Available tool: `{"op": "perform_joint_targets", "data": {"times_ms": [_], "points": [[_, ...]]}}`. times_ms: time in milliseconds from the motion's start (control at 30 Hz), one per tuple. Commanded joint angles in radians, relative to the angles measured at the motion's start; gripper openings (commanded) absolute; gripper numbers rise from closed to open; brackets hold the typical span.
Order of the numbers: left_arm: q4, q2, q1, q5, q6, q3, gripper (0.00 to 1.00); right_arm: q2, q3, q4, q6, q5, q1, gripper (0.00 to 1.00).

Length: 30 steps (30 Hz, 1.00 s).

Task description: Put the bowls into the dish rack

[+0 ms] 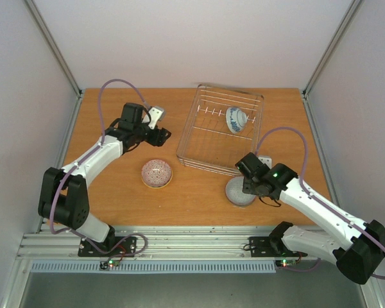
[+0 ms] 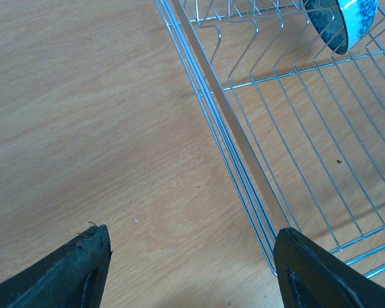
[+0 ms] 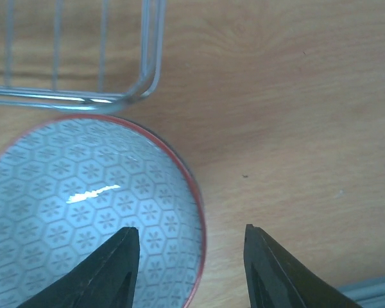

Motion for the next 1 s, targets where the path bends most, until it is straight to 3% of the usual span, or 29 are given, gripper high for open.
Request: {"op": "perform_joint_targets", "data": {"times_ms": [0, 433, 700, 967], "points": [[0.052, -0.029, 0.012, 0.055, 0.006, -0.017, 0.7, 0.017, -0.029, -0.022, 0.059, 0.044, 0.005, 0.46], [0.044, -0.006, 0.012, 0.077, 0.002, -0.014, 0.7, 0.053, -0.106, 0.056, 0.066, 0.014, 0.006, 0.32], [0.044, -0.001, 0.012, 0.077, 0.004, -0.013, 0.7, 0.046, -0.105, 0.067, 0.052, 0.003, 0.005, 0.02], [0.039, 0.001, 0.012, 0.091, 0.006, -0.01, 0.7, -0.052, -0.036, -0.017, 0.045, 0.036, 0.016, 0.01]]}}
